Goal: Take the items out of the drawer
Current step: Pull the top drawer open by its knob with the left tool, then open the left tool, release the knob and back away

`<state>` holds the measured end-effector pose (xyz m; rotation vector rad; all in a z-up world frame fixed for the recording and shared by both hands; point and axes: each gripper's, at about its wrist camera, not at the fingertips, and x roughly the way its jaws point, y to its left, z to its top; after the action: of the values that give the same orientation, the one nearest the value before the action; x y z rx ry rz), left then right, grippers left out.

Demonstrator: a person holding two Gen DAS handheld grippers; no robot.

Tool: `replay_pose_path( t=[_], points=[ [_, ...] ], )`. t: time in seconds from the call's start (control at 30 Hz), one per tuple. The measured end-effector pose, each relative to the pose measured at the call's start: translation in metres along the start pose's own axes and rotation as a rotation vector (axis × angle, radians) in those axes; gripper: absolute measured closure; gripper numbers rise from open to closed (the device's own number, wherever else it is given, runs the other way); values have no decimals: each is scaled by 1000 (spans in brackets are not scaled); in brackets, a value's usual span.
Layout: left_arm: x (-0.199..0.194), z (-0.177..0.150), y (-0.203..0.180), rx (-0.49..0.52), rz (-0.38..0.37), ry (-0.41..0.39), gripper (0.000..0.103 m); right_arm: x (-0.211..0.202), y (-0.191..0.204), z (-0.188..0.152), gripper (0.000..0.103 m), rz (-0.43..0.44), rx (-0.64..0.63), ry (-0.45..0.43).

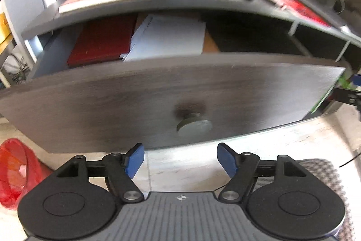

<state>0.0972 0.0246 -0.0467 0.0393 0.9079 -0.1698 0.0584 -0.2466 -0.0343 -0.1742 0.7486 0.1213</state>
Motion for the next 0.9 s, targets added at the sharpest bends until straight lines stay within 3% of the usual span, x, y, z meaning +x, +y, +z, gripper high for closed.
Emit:
replay_pose_path(
  t=[0.2, 0.27, 0.37, 0.47, 0.6, 0.9],
  points=[
    [-40, 23, 16, -68, 6, -178, 32, -23, 28, 36, 47, 17, 2, -91],
    [-39, 37, 27, -88, 48, -221, 32, -17, 27, 51, 61, 45, 46, -84],
    [-29, 62, 35, -123, 121, -232, 29, 6, 28, 70, 67, 83, 122, -36],
    [-11, 79, 42, -138, 177, -205, 26, 37, 36, 84, 69, 78, 168, 38],
    [17, 93, 49, -157, 230, -110, 24, 70, 39, 95, 69, 74, 198, 129],
    [42, 89, 49, -154, 243, 8, 19, 98, 37, 93, 69, 78, 201, 220]
  ],
)
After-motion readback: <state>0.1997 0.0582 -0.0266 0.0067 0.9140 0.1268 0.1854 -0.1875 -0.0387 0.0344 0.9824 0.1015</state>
